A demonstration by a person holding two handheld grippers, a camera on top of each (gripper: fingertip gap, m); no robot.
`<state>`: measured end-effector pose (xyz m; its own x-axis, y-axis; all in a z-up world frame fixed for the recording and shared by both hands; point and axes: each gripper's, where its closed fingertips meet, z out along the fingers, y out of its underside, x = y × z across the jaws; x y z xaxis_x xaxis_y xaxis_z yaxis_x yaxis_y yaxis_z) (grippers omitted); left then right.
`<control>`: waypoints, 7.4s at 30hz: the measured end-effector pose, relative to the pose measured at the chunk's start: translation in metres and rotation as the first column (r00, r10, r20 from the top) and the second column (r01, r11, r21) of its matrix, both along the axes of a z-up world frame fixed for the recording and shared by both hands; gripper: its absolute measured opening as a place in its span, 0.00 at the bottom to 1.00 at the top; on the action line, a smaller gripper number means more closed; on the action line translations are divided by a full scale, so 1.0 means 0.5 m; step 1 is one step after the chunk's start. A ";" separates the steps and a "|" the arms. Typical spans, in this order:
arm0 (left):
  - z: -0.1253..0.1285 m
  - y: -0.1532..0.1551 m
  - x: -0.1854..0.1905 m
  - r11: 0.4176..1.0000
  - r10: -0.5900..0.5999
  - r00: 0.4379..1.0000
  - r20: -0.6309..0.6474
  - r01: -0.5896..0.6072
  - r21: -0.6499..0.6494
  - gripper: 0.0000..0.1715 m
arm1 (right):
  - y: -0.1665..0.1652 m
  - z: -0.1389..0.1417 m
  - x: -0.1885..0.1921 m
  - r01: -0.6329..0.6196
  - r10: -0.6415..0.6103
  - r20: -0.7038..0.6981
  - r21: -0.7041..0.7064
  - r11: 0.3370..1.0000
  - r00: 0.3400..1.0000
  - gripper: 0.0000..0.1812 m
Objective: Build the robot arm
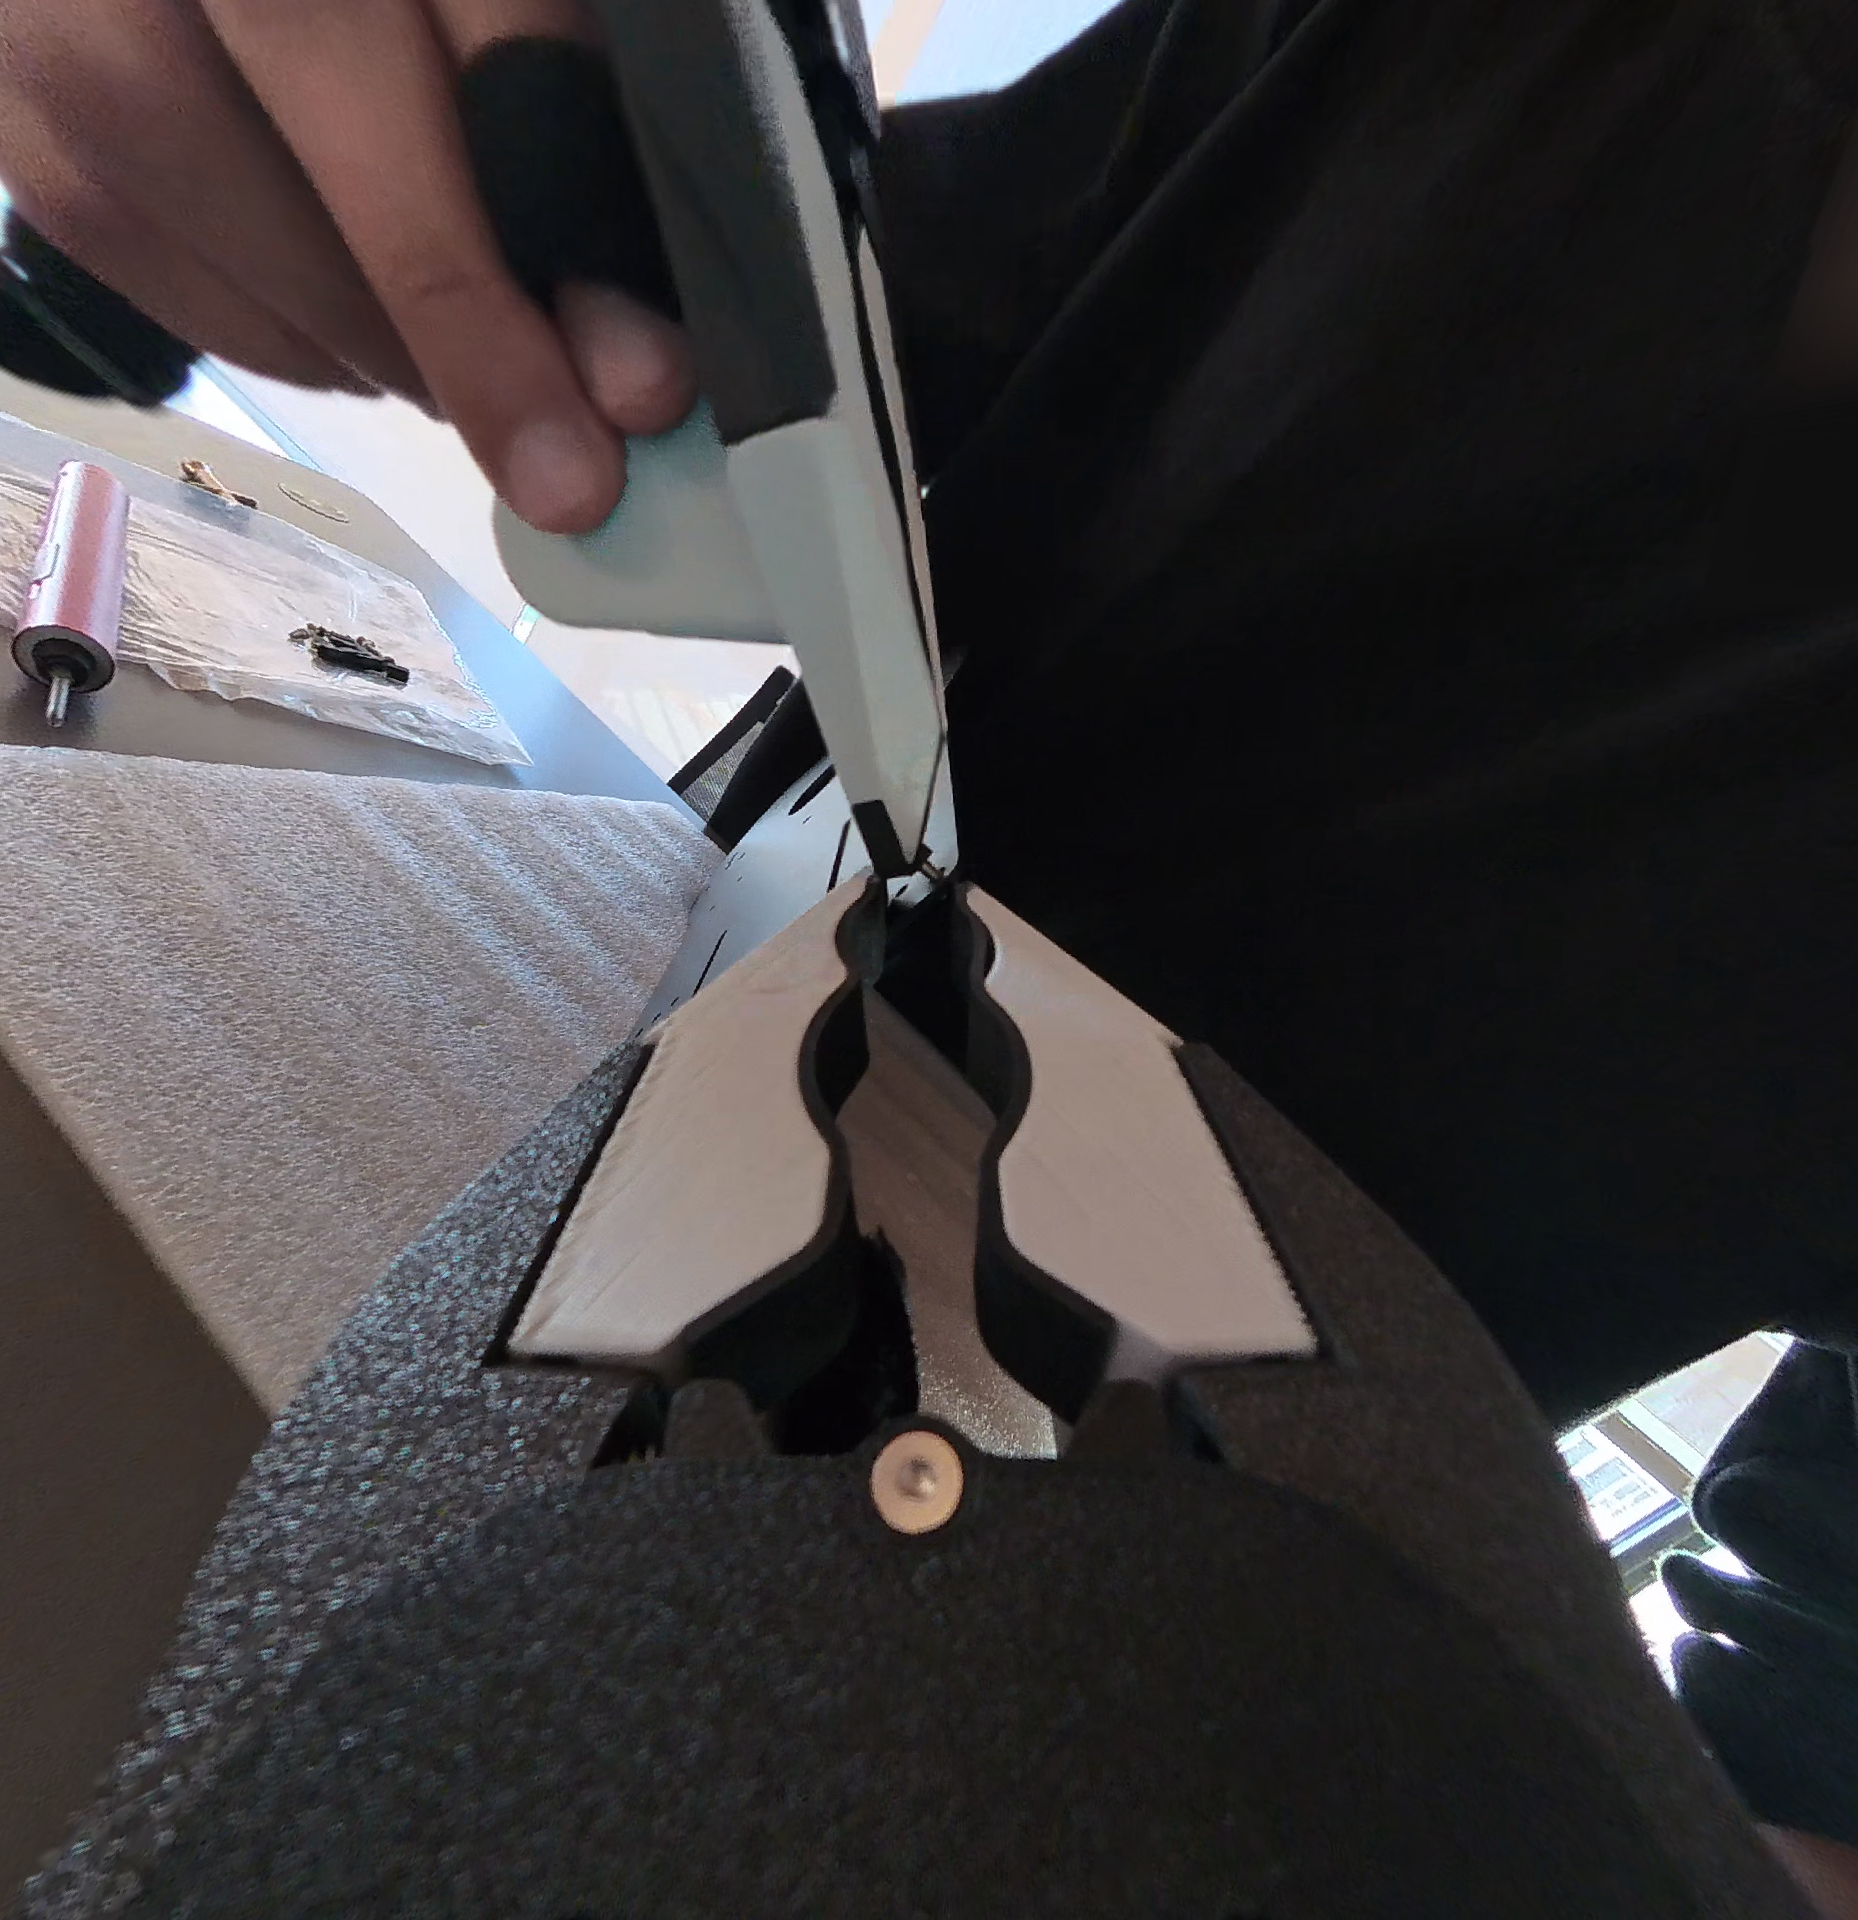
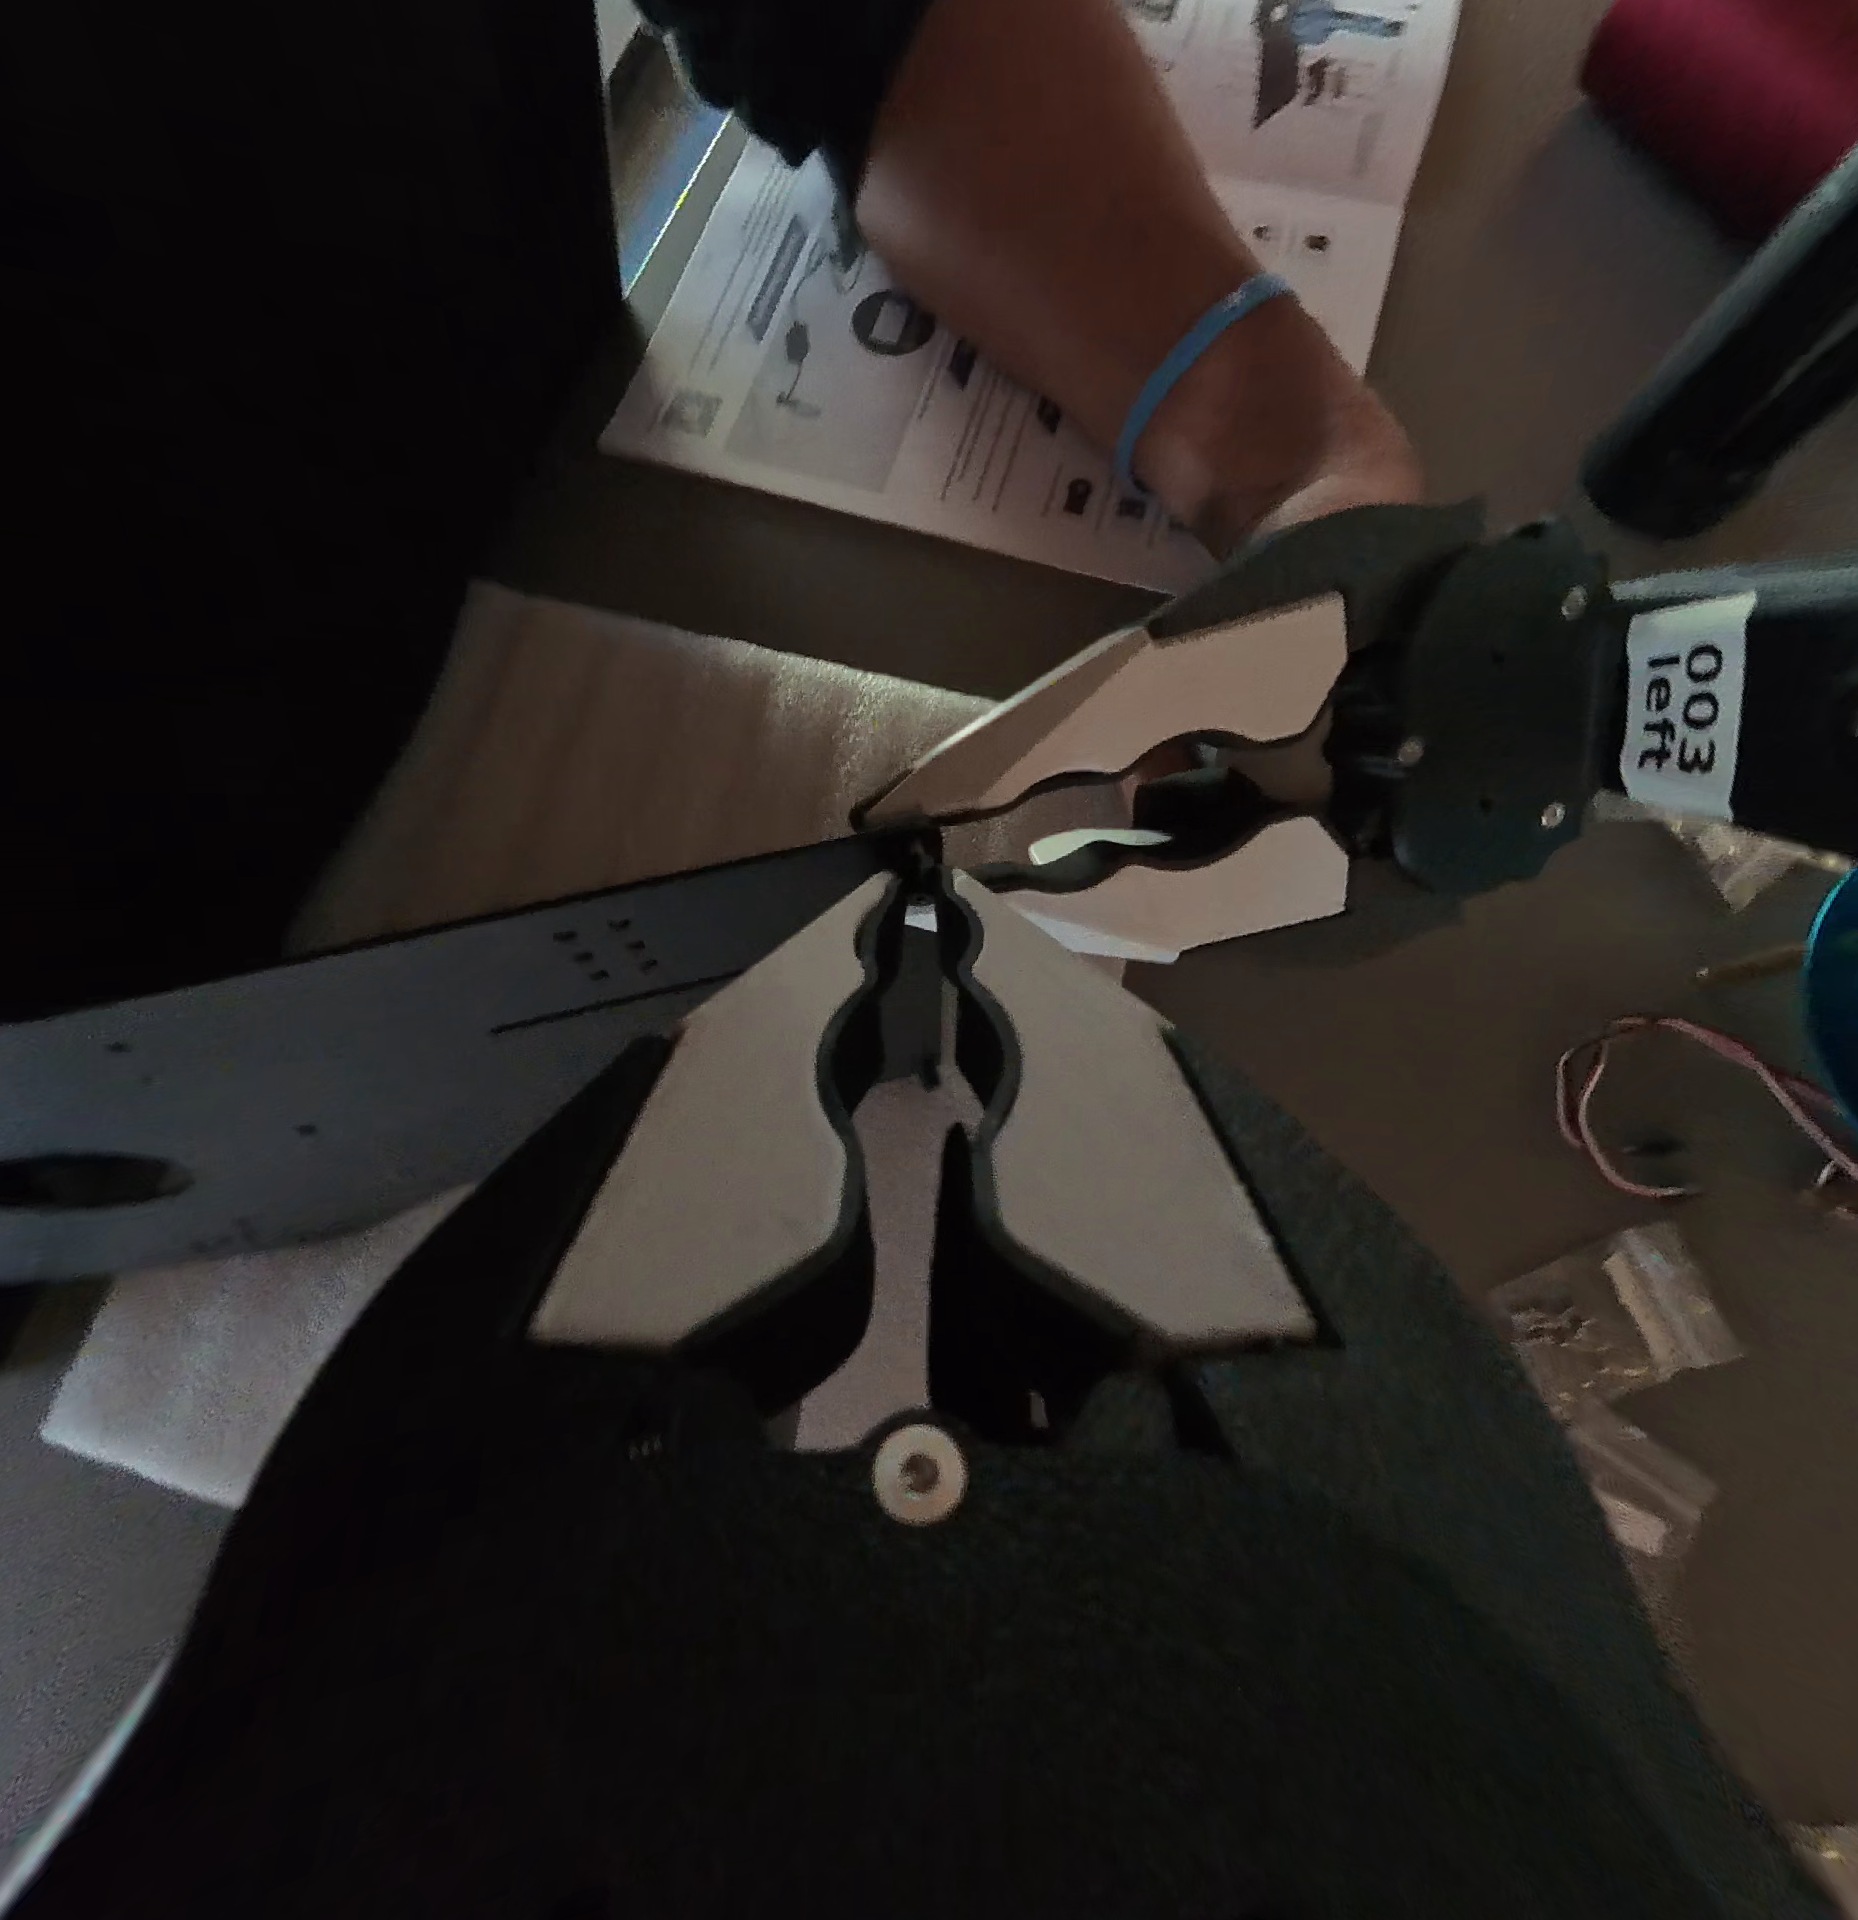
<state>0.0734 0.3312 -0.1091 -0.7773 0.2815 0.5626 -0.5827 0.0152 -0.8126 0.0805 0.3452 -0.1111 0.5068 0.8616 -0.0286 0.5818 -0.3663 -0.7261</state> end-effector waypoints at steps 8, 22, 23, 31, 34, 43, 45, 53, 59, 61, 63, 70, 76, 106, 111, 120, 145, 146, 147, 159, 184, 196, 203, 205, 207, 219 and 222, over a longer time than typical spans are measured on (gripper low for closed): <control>0.001 -0.001 0.004 1.000 0.004 1.000 0.007 -0.004 0.004 0.06 | -0.002 -0.002 0.005 -0.175 0.173 0.166 -0.005 0.985 0.971 0.02; 0.002 -0.003 0.006 1.000 0.004 1.000 -0.015 -0.004 -0.005 0.06 | -0.004 -0.001 0.008 -0.114 0.122 0.146 -0.067 0.991 0.982 0.04; 0.001 -0.003 0.006 1.000 0.003 1.000 -0.016 -0.003 -0.005 0.06 | -0.004 0.000 0.008 -0.109 0.118 0.144 -0.067 0.992 0.983 0.06; 0.001 -0.003 0.005 1.000 0.003 1.000 -0.016 -0.003 -0.005 0.06 | 0.008 0.016 0.018 -0.083 0.092 0.159 -0.060 0.995 0.983 0.12; 0.001 -0.003 0.006 1.000 0.004 1.000 -0.017 -0.004 -0.005 0.06 | 0.011 0.010 0.014 -0.098 0.109 0.174 -0.071 0.993 0.979 0.13; 0.001 -0.003 0.006 1.000 0.004 1.000 -0.017 -0.005 -0.005 0.06 | 0.015 0.012 0.018 -0.106 0.121 0.195 -0.085 0.991 0.973 0.14; 0.001 -0.003 0.006 1.000 0.004 1.000 -0.018 -0.004 -0.006 0.06 | 0.011 0.003 0.018 -0.118 0.136 0.222 -0.089 0.989 0.966 0.14; 0.001 -0.003 0.007 1.000 0.005 1.000 -0.018 -0.005 -0.005 0.06 | 0.014 0.015 0.020 -0.107 0.127 0.198 -0.112 0.988 0.972 0.15; 0.001 -0.003 0.007 1.000 0.006 1.000 -0.019 -0.006 -0.005 0.06 | 0.022 0.011 0.011 -0.109 0.128 0.216 -0.099 0.989 0.968 0.15; 0.001 -0.003 0.008 1.000 0.007 1.000 -0.020 -0.007 -0.005 0.06 | 0.030 0.023 0.017 -0.091 0.108 0.208 -0.089 0.992 0.972 0.14; 0.001 -0.004 0.008 1.000 0.007 1.000 -0.020 -0.007 -0.005 0.06 | 0.023 0.026 0.018 -0.103 0.121 0.202 -0.100 0.990 0.972 0.14; 0.001 -0.004 0.008 1.000 0.009 1.000 -0.021 -0.009 -0.005 0.06 | 0.033 0.020 0.018 -0.085 0.106 0.211 -0.105 0.991 0.972 0.15; 0.001 -0.004 0.009 1.000 0.008 1.000 -0.022 -0.009 -0.005 0.06 | 0.013 -0.001 0.021 -0.123 0.153 0.278 -0.121 0.985 0.948 0.16; 0.001 -0.006 0.011 1.000 0.012 1.000 -0.025 -0.013 -0.006 0.06 | 0.042 0.043 0.042 -0.130 0.185 0.374 -0.168 0.977 0.909 0.21; 0.001 -0.006 0.013 1.000 0.015 1.000 -0.028 -0.015 -0.007 0.06 | 0.027 -0.010 0.034 -0.157 0.249 0.440 -0.234 0.959 0.863 0.27; 0.001 -0.006 0.013 1.000 0.014 0.999 -0.029 -0.014 -0.011 0.06 | 0.027 0.022 0.043 -0.132 0.239 0.442 -0.259 0.957 0.865 0.28; 0.001 -0.006 0.015 1.000 0.014 0.999 -0.035 -0.015 -0.016 0.06 | 0.041 -0.008 0.038 -0.123 0.255 0.460 -0.297 0.947 0.850 0.33; 0.001 -0.006 0.015 1.000 0.015 0.999 -0.035 -0.015 -0.016 0.05 | 0.050 -0.006 0.042 -0.098 0.234 0.464 -0.299 0.949 0.854 0.37; 0.001 -0.006 0.016 1.000 0.018 0.999 -0.035 -0.019 -0.016 0.05 | 0.054 0.000 0.045 -0.072 0.216 0.459 -0.310 0.948 0.862 0.39; 0.001 -0.007 0.014 1.000 0.016 0.999 -0.032 -0.017 -0.015 0.05 | 0.060 0.012 0.045 -0.046 0.180 0.436 -0.301 0.953 0.882 0.31; 0.001 -0.008 0.016 1.000 0.019 0.999 -0.034 -0.019 -0.015 0.05 | 0.052 0.017 0.042 -0.038 0.164 0.440 -0.282 0.959 0.883 0.30; 0.001 -0.008 0.019 1.000 0.023 0.999 -0.036 -0.024 -0.016 0.05 | 0.040 -0.002 0.047 0.031 0.114 0.484 -0.282 0.959 0.868 0.34; 0.001 -0.007 0.018 1.000 0.026 0.999 -0.034 -0.026 -0.016 0.05 | 0.027 0.105 0.025 0.184 -0.153 0.235 -0.118 0.976 0.960 0.34; 0.001 -0.008 0.019 1.000 0.027 0.999 -0.034 -0.027 -0.016 0.05 | 0.029 0.154 0.008 0.300 -0.314 -0.085 -0.148 0.942 0.946 0.33; 0.001 -0.008 0.019 0.999 0.027 0.999 -0.036 -0.027 -0.017 0.05 | 0.007 0.149 0.014 0.353 -0.401 -0.259 -0.214 0.911 0.879 0.31; 0.001 -0.008 0.020 0.999 0.027 0.999 -0.040 -0.028 -0.019 0.05 | -0.043 0.038 0.046 -0.154 0.124 0.568 0.005 0.988 0.814 0.20; 0.001 -0.008 0.020 0.999 0.027 0.999 -0.040 -0.028 -0.019 0.05 | -0.044 0.026 0.036 -0.207 0.216 0.533 -0.077 0.975 0.818 0.18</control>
